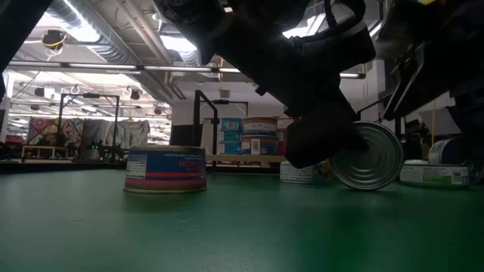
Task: Stack canned seafood by type on shelf
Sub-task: Put the green tuna can on the shelf, then stack the green white tuna can on top of the green white tuna can on the shelf
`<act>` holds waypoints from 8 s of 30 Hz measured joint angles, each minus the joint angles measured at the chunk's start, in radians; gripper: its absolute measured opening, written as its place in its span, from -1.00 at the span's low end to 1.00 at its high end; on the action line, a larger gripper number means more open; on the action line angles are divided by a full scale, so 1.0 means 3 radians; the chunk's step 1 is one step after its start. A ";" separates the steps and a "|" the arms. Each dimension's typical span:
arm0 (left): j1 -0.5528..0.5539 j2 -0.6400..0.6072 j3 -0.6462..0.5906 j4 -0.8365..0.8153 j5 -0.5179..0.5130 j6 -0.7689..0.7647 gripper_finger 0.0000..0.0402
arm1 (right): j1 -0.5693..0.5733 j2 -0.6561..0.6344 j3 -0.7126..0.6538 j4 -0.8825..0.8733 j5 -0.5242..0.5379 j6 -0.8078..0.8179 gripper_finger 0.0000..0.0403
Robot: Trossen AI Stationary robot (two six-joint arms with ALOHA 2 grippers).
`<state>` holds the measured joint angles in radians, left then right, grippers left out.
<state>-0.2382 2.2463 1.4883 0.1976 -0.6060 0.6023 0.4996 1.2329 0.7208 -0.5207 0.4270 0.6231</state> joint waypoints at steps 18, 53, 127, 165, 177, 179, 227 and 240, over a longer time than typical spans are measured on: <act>0.0000 0.0000 0.0000 -0.0003 0.0000 -0.0003 0.19 | -0.0008 0.0217 -0.0001 0.0192 0.0115 0.0108 0.03; -0.0040 -0.0003 0.0000 -0.0006 -0.0007 0.0080 0.19 | -0.0009 0.0733 0.0001 0.0374 0.0220 0.0090 -0.36; -0.0148 -0.1090 -0.0001 -0.2051 -0.0346 -0.1112 0.19 | -0.3111 0.1052 0.1100 -0.1006 0.0982 -0.3341 -0.29; -0.0148 -0.1090 -0.0001 -0.2056 -0.0346 -0.1089 0.19 | -0.3107 0.1215 0.1092 -0.1060 0.0654 -0.3410 0.27; -0.0148 -0.1090 -0.0001 -0.2057 -0.0346 -0.1089 0.19 | -0.3108 0.1214 0.1095 -0.1273 0.0689 -0.3407 0.39; -0.0148 -0.1090 -0.0001 -0.2057 -0.0346 -0.1088 0.19 | -0.3107 0.1213 0.1095 -0.1322 0.0691 -0.3385 0.39; -0.0142 -0.1088 -0.0003 -0.2017 0.0009 -0.1538 0.19 | -0.1766 -0.0196 0.1101 -0.1071 -0.1402 -0.2040 0.39; -0.0141 -0.1088 -0.0003 -0.1967 0.0013 -0.1640 0.19 | -0.0696 -0.0186 0.1101 -0.1170 -0.1660 -0.1438 0.39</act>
<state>-0.2806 1.9198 1.4876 -0.3925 -0.6022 0.1104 0.2909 1.1772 1.0512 -0.8716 -0.0710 0.1916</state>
